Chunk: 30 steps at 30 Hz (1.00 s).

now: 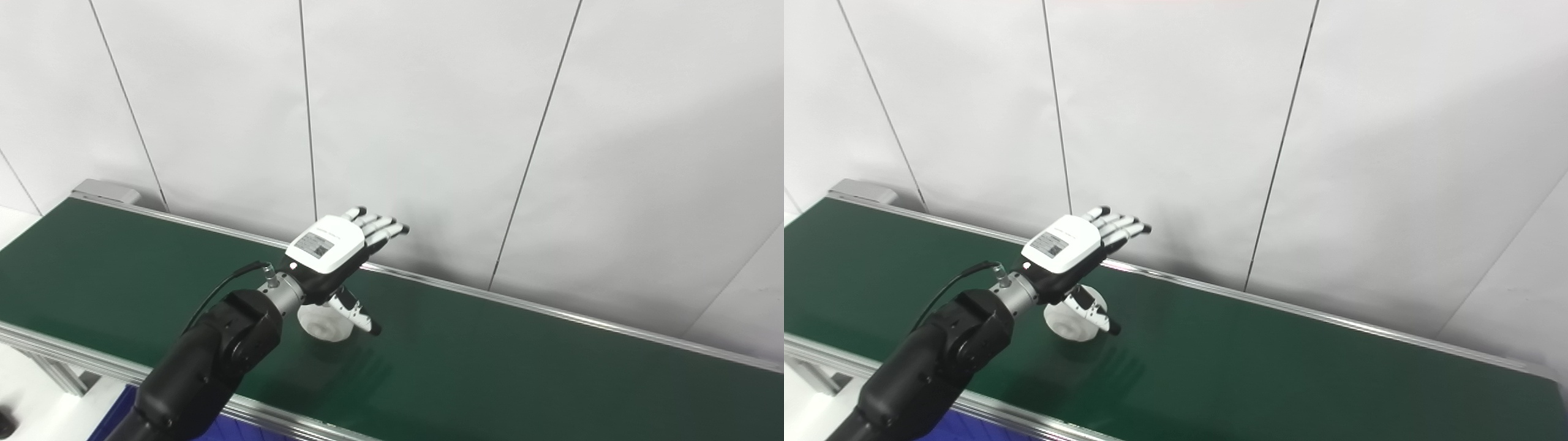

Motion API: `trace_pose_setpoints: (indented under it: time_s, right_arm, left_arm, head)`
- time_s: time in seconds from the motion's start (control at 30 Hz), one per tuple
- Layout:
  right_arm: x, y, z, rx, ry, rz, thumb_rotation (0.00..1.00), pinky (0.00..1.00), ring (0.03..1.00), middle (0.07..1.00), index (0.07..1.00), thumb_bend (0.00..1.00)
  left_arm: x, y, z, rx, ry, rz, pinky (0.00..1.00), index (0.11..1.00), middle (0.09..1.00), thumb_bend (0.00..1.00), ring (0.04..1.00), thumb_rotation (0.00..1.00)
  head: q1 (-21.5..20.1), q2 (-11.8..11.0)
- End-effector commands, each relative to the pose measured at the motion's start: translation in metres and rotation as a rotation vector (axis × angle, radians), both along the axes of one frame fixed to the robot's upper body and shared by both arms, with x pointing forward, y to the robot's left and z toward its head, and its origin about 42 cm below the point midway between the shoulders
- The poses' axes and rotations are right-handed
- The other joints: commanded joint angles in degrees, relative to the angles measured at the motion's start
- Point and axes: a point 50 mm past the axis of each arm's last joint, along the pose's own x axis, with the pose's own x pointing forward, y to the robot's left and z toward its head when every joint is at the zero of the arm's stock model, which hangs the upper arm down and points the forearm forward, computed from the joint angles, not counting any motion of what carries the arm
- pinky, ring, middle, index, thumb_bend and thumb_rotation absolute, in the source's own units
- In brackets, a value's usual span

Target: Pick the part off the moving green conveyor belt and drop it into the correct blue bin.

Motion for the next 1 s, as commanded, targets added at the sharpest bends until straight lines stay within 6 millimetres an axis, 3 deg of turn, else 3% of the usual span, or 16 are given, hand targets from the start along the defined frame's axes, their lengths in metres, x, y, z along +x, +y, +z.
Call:
trace_pose_setpoints:
  time_s: [0.0,0.33,0.63,0.83,0.97]
  right_arm:
    - [0.001,0.005,0.012,0.031,-0.079,-0.003,0.93,1.0,1.0,1.0,1.0,0.71]
    - [-0.001,0.009,0.015,0.025,-0.087,-0.009,0.93,1.0,1.0,1.0,1.0,0.7]
    - [-0.004,0.01,0.018,0.025,-0.09,-0.015,0.92,1.0,0.995,1.0,1.0,0.69]
    - [-0.006,0.009,0.019,0.028,-0.09,-0.012,0.92,1.0,0.996,1.0,1.0,0.68]
    - [-0.006,0.01,0.019,0.031,-0.088,-0.012,0.91,1.0,0.992,1.0,1.0,0.67]
  left_arm:
    - [0.013,0.003,0.012,0.035,-0.014,0.005,0.98,0.927,0.952,1.0,0.942,0.41]
    - [0.027,-0.002,-0.016,0.045,0.182,0.004,0.99,0.923,0.946,1.0,0.941,0.42]
    - [0.033,0.001,-0.031,0.081,0.183,0.037,0.98,0.917,0.941,1.0,0.936,0.4]
    - [0.039,-0.003,-0.042,0.172,0.052,0.058,0.94,0.881,0.926,0.97,0.925,0.27]
    - [0.043,-0.007,-0.041,0.205,-0.036,0.046,0.9,0.788,0.827,0.92,0.856,0.14]
  head:
    - [-0.1,0.1]
    - [-0.4,1.1]
    - [-0.8,1.5]
    - [-0.8,1.7]
    - [-0.9,1.8]
